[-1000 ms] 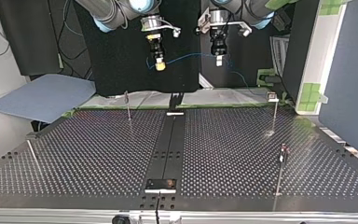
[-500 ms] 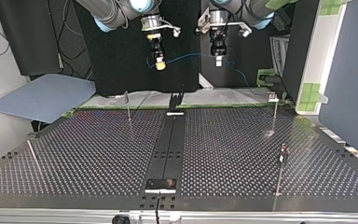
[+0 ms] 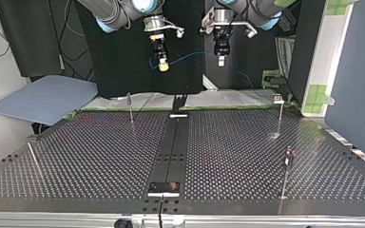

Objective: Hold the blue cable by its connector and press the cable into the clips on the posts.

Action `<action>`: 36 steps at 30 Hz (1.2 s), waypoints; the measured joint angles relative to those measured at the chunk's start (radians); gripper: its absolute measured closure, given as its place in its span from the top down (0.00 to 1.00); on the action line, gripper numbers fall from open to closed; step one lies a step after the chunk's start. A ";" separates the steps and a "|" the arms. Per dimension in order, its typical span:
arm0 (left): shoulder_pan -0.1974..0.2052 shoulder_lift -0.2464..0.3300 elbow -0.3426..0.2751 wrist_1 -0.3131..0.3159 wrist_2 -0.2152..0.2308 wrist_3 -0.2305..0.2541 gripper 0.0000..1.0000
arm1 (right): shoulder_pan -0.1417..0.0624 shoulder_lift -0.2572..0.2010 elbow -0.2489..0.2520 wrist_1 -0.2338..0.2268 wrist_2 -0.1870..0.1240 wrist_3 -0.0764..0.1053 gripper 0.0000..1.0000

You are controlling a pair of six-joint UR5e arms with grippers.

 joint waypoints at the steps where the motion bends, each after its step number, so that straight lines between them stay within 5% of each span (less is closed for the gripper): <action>1: 0.000 0.000 0.000 -0.012 0.000 0.000 0.00 | 0.000 0.000 0.000 0.000 0.000 0.000 0.09; 9: 0.001 0.001 -0.001 -0.055 0.000 0.001 0.00 | 0.000 0.000 0.000 0.000 0.000 0.000 0.09; 10: 0.002 0.005 -0.004 -0.060 -0.004 0.005 0.00 | 0.001 0.000 0.000 0.000 0.000 -0.001 0.16; 14: 0.005 0.025 -0.024 -0.082 -0.024 0.006 0.00 | 0.018 -0.018 -0.018 0.018 0.018 -0.009 0.16; 19: 0.013 0.066 -0.040 -0.123 -0.044 -0.019 0.00 | 0.052 -0.057 -0.058 0.057 0.057 0.013 0.16; 24: 0.020 0.105 -0.030 -0.162 -0.054 -0.034 0.00 | 0.056 -0.099 -0.099 0.099 0.091 0.024 0.16; 36: 0.036 0.211 0.068 -0.268 -0.132 -0.067 0.00 | 0.043 -0.197 -0.197 0.197 0.060 0.028 0.16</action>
